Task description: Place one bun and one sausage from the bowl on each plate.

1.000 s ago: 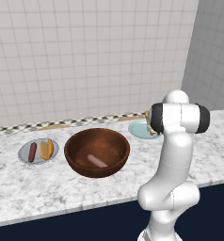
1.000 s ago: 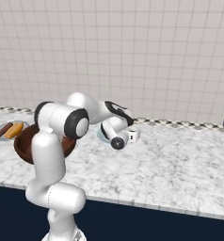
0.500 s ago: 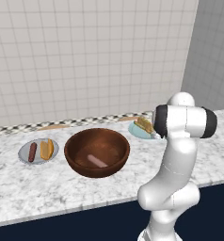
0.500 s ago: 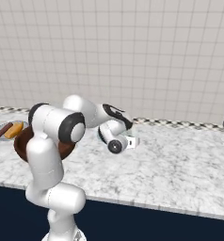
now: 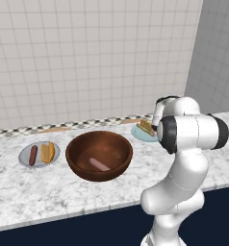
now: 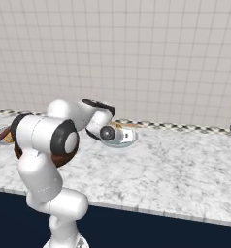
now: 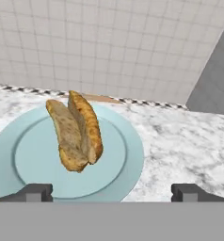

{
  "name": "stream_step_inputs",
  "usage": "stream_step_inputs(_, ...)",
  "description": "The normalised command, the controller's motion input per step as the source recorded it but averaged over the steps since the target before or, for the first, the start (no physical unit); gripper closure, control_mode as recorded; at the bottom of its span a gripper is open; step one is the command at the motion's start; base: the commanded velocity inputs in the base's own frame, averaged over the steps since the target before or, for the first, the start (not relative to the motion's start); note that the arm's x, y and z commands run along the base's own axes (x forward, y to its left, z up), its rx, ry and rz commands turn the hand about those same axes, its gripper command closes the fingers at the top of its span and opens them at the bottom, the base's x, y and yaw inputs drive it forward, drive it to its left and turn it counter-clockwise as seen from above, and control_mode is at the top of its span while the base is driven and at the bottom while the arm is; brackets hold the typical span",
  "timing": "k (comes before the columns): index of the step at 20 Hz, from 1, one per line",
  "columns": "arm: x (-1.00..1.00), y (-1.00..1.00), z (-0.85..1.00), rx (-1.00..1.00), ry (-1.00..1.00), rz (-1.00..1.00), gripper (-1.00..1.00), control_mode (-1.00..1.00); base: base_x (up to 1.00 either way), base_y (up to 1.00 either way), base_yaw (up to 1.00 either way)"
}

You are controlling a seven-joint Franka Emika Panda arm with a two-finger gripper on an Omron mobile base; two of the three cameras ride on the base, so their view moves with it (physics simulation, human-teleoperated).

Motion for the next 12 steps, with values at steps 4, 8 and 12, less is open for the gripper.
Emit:
stream_step_inputs(4,0.02,-0.19,1.0,0.0,0.4,0.0,-1.0,-1.0,0.0,0.0,0.0)
stream_step_inputs(8,0.06,-0.5,1.0,0.06,0.18,0.0,-1.0,-1.0,0.0,0.0,0.0)
stream_step_inputs(12,0.04,-0.32,1.0,0.2,0.0,0.0,-1.0,-1.0,0.0,0.0,0.0)
